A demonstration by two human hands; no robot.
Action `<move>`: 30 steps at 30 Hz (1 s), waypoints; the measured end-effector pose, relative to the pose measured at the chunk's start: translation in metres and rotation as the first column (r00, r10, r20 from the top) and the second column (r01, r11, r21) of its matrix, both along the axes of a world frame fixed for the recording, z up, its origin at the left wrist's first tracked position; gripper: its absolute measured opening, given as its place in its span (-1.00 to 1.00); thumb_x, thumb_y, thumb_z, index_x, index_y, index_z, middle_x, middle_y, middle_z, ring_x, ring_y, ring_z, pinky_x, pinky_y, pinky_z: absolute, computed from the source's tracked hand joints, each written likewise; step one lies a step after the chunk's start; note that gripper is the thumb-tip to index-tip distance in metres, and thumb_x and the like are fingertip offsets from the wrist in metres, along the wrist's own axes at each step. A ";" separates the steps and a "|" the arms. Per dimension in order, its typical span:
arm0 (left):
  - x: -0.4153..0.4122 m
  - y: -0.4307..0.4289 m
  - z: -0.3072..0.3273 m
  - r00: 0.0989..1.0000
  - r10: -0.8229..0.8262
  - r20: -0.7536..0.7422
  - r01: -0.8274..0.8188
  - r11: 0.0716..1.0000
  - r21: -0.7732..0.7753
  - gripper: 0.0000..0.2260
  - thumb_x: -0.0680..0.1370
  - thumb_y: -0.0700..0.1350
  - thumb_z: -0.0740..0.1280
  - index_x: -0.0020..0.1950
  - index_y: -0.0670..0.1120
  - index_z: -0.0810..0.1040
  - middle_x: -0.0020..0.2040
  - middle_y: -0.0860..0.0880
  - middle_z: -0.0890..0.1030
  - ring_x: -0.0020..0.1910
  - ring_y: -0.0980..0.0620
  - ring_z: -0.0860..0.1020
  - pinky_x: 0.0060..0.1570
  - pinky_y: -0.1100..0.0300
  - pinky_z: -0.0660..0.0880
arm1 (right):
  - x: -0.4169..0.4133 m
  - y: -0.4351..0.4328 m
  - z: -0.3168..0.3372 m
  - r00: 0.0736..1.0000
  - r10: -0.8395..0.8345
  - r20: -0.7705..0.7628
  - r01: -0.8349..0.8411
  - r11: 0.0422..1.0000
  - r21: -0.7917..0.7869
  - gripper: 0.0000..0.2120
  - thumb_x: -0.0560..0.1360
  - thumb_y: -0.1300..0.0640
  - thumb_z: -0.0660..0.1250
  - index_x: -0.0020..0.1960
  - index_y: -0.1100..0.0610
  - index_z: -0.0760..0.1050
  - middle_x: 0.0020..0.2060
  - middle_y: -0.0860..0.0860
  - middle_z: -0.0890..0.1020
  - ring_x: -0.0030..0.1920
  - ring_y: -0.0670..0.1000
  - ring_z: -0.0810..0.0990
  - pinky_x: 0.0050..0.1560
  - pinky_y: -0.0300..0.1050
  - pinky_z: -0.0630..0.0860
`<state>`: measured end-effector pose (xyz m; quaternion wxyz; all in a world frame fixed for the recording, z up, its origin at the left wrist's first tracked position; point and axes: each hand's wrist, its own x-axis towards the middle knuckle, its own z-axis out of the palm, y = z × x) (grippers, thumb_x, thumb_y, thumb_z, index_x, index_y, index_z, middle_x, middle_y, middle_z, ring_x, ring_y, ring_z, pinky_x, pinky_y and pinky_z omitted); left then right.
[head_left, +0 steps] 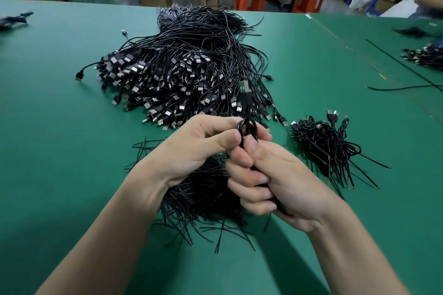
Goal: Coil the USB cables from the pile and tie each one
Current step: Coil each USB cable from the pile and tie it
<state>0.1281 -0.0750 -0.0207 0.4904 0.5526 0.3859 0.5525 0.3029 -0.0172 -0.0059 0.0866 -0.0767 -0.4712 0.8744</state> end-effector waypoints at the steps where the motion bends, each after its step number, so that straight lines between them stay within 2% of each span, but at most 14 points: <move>1: 0.000 0.000 -0.001 0.999 0.030 -0.033 -0.029 0.999 0.025 -0.64 0.55 0.16 0.37 0.18 -0.05 0.73 0.12 0.05 0.73 0.17 0.12 0.65 0.22 0.28 0.49 | 0.000 0.000 0.000 1.000 -0.004 0.012 0.004 1.000 0.002 -0.71 0.66 -0.08 0.16 -0.16 0.05 0.38 -0.39 -0.06 0.22 -0.48 -0.13 0.19 -0.56 -0.33 0.20; 4: 0.002 0.004 -0.001 0.984 0.155 -0.090 -0.147 0.985 0.084 -0.65 0.63 -0.05 0.34 0.10 -0.37 0.66 -0.05 0.02 0.74 0.05 0.18 0.66 0.19 0.32 0.49 | -0.001 0.004 0.002 0.997 -0.047 0.065 0.044 0.998 0.042 -0.69 0.64 -0.13 0.18 -0.17 0.05 0.42 -0.40 -0.05 0.28 -0.50 -0.14 0.24 -0.59 -0.34 0.21; 6: 0.006 0.007 -0.002 0.970 0.231 -0.075 -0.222 0.969 0.112 -0.66 0.63 -0.13 0.32 0.06 -0.44 0.63 -0.24 -0.02 0.70 -0.10 0.19 0.65 0.14 0.32 0.50 | -0.001 0.006 0.003 0.988 -0.117 0.104 0.105 0.988 0.109 -0.67 0.62 -0.17 0.19 -0.18 0.04 0.44 -0.41 -0.06 0.31 -0.51 -0.14 0.24 -0.58 -0.33 0.19; 9: 0.014 0.010 -0.003 0.953 0.299 -0.041 -0.292 0.948 0.123 -0.76 0.60 -0.09 0.33 0.02 -0.25 0.68 -0.33 -0.03 0.65 -0.21 0.18 0.62 0.02 0.35 0.51 | -0.002 0.007 0.003 0.958 -0.247 0.144 0.211 0.951 0.226 -0.64 0.62 -0.21 0.16 -0.16 0.04 0.45 -0.41 -0.07 0.28 -0.51 -0.12 0.20 -0.50 -0.27 0.18; 11: 0.019 0.013 -0.003 0.939 0.341 -0.045 -0.333 0.934 0.129 -0.80 0.61 -0.07 0.34 -0.11 -0.12 0.69 -0.36 0.09 0.61 -0.25 0.18 0.58 -0.01 0.31 0.50 | -0.002 0.007 0.002 0.940 -0.302 0.157 0.255 0.931 0.263 -0.63 0.64 -0.21 0.14 -0.12 0.05 0.45 -0.39 -0.07 0.27 -0.47 -0.09 0.19 -0.48 -0.26 0.20; 13: 0.021 0.015 -0.005 0.919 0.389 -0.057 -0.378 0.915 0.142 -0.73 0.63 -0.04 0.34 -0.27 0.05 0.66 -0.37 0.10 0.58 -0.24 0.14 0.58 -0.01 0.31 0.49 | -0.002 0.007 0.001 0.935 -0.314 0.163 0.270 0.931 0.246 -0.66 0.67 -0.17 0.13 -0.09 0.05 0.46 -0.37 -0.07 0.28 -0.43 -0.07 0.18 -0.47 -0.26 0.19; 15: 0.021 0.016 -0.008 0.907 0.419 -0.034 -0.411 0.901 0.138 -0.73 0.65 -0.06 0.33 -0.22 -0.01 0.69 -0.38 0.09 0.54 -0.29 0.14 0.60 -0.08 0.34 0.51 | -0.002 0.006 0.001 0.939 -0.311 0.150 0.270 0.932 0.244 -0.71 0.71 -0.07 0.12 -0.04 0.06 0.49 -0.34 -0.05 0.33 -0.41 -0.07 0.21 -0.46 -0.26 0.19; 17: 0.019 0.017 -0.011 0.907 0.422 0.001 -0.419 0.902 0.104 -0.76 0.67 -0.07 0.33 -0.07 -0.16 0.69 -0.39 0.03 0.48 -0.42 0.04 0.61 -0.28 0.27 0.54 | -0.002 0.005 -0.001 0.909 -0.392 0.140 0.292 0.841 0.455 -0.73 0.73 0.02 0.09 -0.01 0.10 0.50 -0.32 -0.02 0.42 -0.41 -0.07 0.29 -0.44 -0.23 0.23; 19: 0.018 0.018 -0.013 0.911 0.413 0.001 -0.412 0.908 0.078 -0.79 0.66 -0.04 0.37 -0.02 -0.14 0.71 -0.40 -0.07 0.46 -0.53 -0.10 0.57 -0.45 0.17 0.52 | -0.006 0.003 -0.004 0.856 -0.505 0.112 0.284 0.641 0.713 -0.73 0.74 0.08 0.08 -0.02 0.11 0.49 -0.33 -0.01 0.51 -0.41 -0.05 0.37 -0.41 -0.22 0.29; 21: 0.018 0.018 -0.014 0.900 0.436 -0.033 -0.431 0.897 0.093 -0.82 0.63 -0.05 0.41 -0.02 -0.12 0.73 -0.39 -0.11 0.53 -0.49 -0.12 0.61 -0.43 0.12 0.56 | -0.009 0.001 -0.008 0.820 -0.567 0.078 0.271 0.504 0.820 -0.74 0.73 0.07 0.10 -0.07 0.04 0.46 -0.37 -0.07 0.53 -0.41 -0.08 0.39 -0.37 -0.25 0.31; 24: 0.017 0.018 -0.014 0.830 0.527 -0.182 -0.502 0.848 0.169 -0.90 0.61 -0.10 0.43 0.02 -0.02 0.76 -0.19 -0.01 0.69 -0.16 0.13 0.64 -0.10 0.20 0.56 | -0.012 0.000 -0.016 0.771 -0.636 0.042 0.293 0.413 0.863 -0.73 0.72 0.04 0.10 -0.16 -0.02 0.36 -0.43 -0.18 0.44 -0.42 -0.15 0.33 -0.37 -0.30 0.27; 27: 0.010 0.016 -0.009 0.771 0.513 -0.376 -0.481 0.857 0.183 -0.88 0.62 -0.06 0.43 0.08 0.03 0.76 -0.04 0.10 0.70 -0.06 0.24 0.59 -0.04 0.30 0.46 | -0.011 0.001 -0.026 0.744 -0.668 0.030 0.320 0.395 0.861 -0.71 0.72 0.02 0.10 -0.14 0.11 0.33 -0.40 -0.15 0.38 -0.38 -0.10 0.30 -0.34 -0.20 0.27; 28: 0.005 0.014 -0.007 0.726 0.490 -0.482 -0.472 0.865 0.168 -0.86 0.61 0.02 0.42 0.08 0.05 0.76 -0.03 0.14 0.69 -0.03 0.22 0.60 0.00 0.26 0.47 | -0.010 0.002 -0.028 0.735 -0.677 0.031 0.331 0.398 0.856 -0.71 0.73 0.03 0.10 -0.12 0.14 0.33 -0.39 -0.13 0.38 -0.37 -0.09 0.30 -0.33 -0.18 0.27; 30: -0.007 0.008 -0.003 0.537 0.373 -0.757 -0.436 0.891 0.129 -0.76 0.54 0.20 0.38 0.08 0.16 0.75 -0.08 0.24 0.64 -0.03 0.21 0.58 0.04 0.15 0.51 | -0.007 0.004 -0.032 0.712 -0.700 0.049 0.344 0.410 0.844 -0.69 0.72 0.01 0.10 -0.12 0.16 0.34 -0.37 -0.09 0.40 -0.36 -0.09 0.33 -0.32 -0.16 0.30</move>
